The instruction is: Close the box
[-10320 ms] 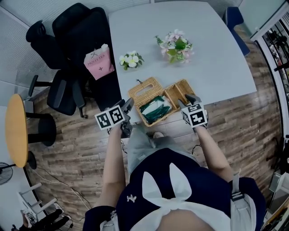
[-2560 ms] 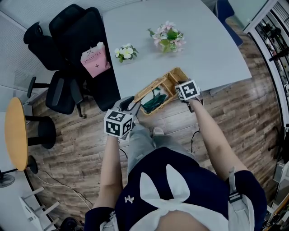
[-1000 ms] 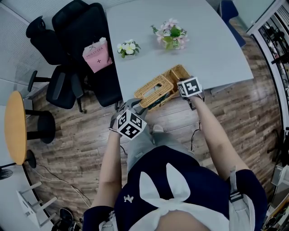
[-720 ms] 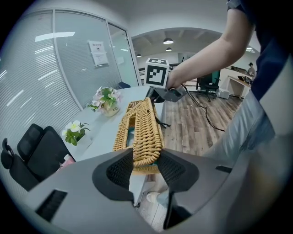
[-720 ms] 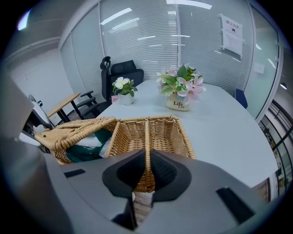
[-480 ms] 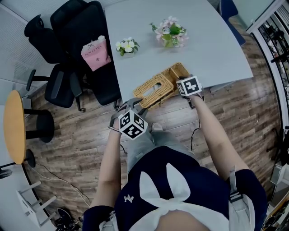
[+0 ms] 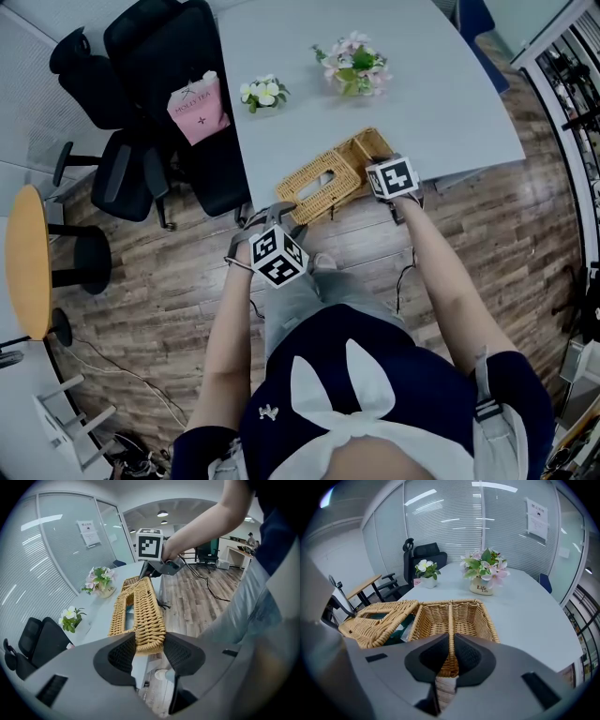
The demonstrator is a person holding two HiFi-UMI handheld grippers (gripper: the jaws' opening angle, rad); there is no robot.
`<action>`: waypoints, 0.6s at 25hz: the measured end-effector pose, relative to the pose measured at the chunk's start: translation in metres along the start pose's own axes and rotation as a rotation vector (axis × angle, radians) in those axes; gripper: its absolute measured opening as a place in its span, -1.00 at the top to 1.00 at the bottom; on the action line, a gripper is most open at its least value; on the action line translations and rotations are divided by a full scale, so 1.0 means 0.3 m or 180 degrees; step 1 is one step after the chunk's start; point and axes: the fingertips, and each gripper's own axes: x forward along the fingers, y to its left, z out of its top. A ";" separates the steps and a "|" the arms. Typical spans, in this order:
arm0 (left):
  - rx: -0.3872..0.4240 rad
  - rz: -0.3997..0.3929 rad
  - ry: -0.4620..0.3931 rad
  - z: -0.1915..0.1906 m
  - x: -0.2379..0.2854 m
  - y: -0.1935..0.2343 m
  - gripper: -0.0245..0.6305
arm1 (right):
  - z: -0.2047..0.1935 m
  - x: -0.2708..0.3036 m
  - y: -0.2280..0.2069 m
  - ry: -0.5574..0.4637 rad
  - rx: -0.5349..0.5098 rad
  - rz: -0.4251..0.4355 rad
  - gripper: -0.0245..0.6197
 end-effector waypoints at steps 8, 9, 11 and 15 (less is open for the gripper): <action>-0.0288 -0.0248 0.0049 -0.017 0.052 -0.052 0.33 | 0.005 -0.002 -0.001 -0.0031 -0.0001 0.0021 0.80; -0.0328 -0.0223 0.0012 -0.015 0.052 -0.048 0.33 | 0.005 -0.002 -0.001 -0.0028 -0.0003 0.0018 0.80; -0.0409 -0.0216 -0.0043 -0.013 0.052 -0.044 0.33 | 0.003 -0.001 -0.003 -0.0022 -0.0007 0.0009 0.80; -0.0593 -0.0253 -0.0114 -0.007 0.046 -0.039 0.33 | 0.005 -0.003 -0.001 -0.0049 -0.0074 -0.0020 0.80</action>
